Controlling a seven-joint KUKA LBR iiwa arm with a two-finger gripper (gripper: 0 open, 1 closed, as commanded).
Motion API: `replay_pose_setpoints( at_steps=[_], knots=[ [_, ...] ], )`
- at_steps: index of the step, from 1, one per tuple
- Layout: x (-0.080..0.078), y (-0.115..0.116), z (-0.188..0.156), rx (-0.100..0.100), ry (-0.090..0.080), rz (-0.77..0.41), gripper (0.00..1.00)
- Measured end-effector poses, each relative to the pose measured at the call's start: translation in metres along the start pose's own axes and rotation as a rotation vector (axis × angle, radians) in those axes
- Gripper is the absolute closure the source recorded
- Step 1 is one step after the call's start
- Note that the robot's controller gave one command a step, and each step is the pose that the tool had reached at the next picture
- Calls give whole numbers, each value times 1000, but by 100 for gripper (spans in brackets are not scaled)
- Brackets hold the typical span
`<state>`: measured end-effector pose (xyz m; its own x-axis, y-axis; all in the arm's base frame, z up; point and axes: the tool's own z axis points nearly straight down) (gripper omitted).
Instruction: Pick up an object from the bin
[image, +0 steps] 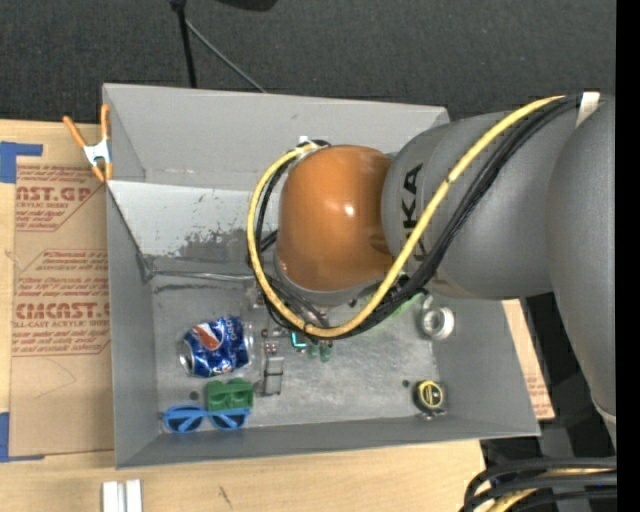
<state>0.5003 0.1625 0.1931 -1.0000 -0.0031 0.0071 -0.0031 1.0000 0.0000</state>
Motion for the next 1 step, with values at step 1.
replay_pose_setpoints(
  at_steps=[1],
  knots=[
    [-12, 78, 127, 0, -4, -174, 0]
  ],
)
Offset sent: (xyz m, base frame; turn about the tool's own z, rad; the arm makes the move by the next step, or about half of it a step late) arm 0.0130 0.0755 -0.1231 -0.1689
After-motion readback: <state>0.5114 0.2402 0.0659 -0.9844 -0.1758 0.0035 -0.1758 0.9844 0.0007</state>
